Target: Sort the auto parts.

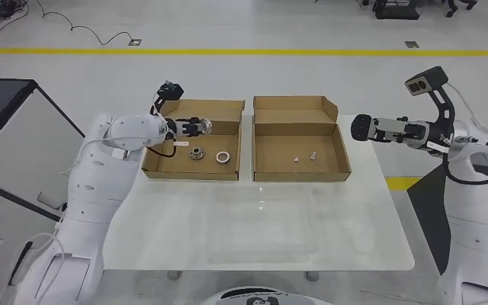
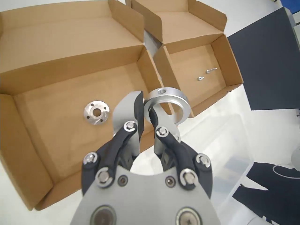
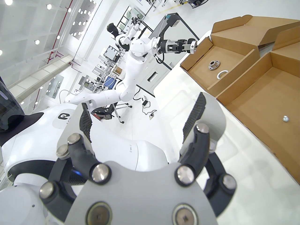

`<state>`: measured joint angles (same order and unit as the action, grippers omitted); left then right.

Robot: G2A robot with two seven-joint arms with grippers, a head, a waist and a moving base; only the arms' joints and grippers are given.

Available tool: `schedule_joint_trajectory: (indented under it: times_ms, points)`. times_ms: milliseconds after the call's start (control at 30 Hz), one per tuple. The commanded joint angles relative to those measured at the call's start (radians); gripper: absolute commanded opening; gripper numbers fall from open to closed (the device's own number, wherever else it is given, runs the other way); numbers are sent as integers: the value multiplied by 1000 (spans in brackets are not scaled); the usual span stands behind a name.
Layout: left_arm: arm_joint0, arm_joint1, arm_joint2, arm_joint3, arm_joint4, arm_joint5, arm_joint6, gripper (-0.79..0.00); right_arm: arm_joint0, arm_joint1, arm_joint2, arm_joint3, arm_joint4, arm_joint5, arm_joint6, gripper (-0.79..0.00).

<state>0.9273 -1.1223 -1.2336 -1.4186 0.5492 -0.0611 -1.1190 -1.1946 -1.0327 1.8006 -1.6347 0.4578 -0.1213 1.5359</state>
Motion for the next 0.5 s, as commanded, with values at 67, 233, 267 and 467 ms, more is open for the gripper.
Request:
schedule_joint_trajectory:
  times_ms: [67,233,267,467]
  points:
    - [-11,5,5,21,43,-4,-11,-785,0,0,0,0,0,0,0,0]
    - [-31,9,18,62,86,-17,-35,-785,0,0,0,0,0,0,0,0]
    - [-37,10,23,71,95,-22,-45,-785,0,0,0,0,0,0,0,0]
    - [-63,14,50,106,150,-46,-83,-785,0,0,0,0,0,0,0,0]
